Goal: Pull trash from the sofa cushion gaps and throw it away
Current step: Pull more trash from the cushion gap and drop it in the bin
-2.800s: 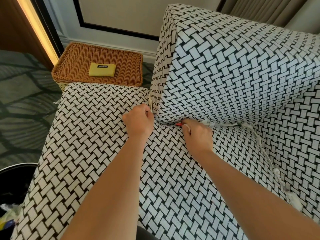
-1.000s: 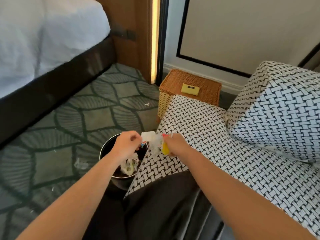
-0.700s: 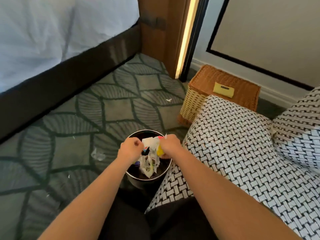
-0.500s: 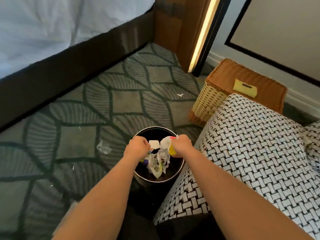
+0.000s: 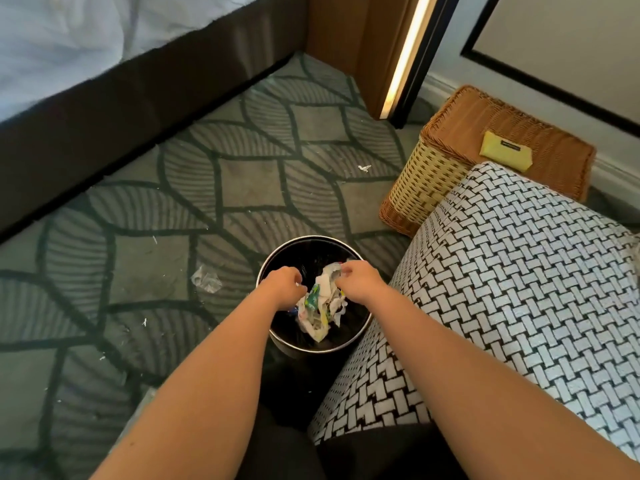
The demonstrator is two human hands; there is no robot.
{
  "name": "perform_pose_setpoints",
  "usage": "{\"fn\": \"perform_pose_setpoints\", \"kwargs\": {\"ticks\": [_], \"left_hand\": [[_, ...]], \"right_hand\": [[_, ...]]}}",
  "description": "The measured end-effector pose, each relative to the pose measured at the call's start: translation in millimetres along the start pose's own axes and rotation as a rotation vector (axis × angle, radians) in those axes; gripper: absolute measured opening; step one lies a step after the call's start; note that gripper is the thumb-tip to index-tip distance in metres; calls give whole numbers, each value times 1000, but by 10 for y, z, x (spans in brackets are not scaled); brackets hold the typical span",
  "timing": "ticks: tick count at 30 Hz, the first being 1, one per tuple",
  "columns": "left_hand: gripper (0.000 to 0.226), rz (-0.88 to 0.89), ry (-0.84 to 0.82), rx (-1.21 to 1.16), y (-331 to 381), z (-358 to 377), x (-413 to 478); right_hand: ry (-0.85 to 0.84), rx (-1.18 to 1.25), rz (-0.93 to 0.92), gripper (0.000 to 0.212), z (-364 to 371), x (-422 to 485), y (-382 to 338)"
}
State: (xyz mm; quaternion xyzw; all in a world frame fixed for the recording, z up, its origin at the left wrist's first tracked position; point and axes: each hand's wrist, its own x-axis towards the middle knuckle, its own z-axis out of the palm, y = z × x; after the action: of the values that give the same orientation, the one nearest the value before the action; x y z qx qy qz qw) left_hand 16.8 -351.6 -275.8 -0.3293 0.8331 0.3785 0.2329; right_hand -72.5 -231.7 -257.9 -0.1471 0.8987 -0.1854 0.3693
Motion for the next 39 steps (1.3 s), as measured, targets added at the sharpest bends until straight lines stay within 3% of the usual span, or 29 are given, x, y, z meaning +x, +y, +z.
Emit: {"fn": "perform_pose_setpoints", "kwargs": {"ticks": [4, 10, 13, 15, 22, 29, 35, 39], "left_hand": [[23, 127, 46, -26, 167, -16, -238], [23, 420, 251, -115, 632, 110, -801], [27, 497, 396, -94, 791, 307, -1064], [28, 522, 388, -111, 886, 459, -1224], [34, 573, 203, -160, 1532, 731, -1714], [41, 671, -90, -21, 2267, 1080, -2006], [44, 696, -190, 101, 2753, 1474, -1912], [45, 650, -135, 184, 2903, 1648, -1643]], "right_hand": [[118, -162, -243, 38, -139, -277, 64], [196, -278, -531, 34, -530, -890, 283], [249, -134, -440, 38, -795, -1146, 474], [273, -53, -395, 38, -957, -1291, 599], [313, -43, -250, 40, -1239, -1770, 1407], [760, 24, -113, 37, -946, -2212, 2540], [819, -70, 128, 47, -1121, -2353, 3040], [835, -88, 260, 49, -1281, -2210, 3250]]}}
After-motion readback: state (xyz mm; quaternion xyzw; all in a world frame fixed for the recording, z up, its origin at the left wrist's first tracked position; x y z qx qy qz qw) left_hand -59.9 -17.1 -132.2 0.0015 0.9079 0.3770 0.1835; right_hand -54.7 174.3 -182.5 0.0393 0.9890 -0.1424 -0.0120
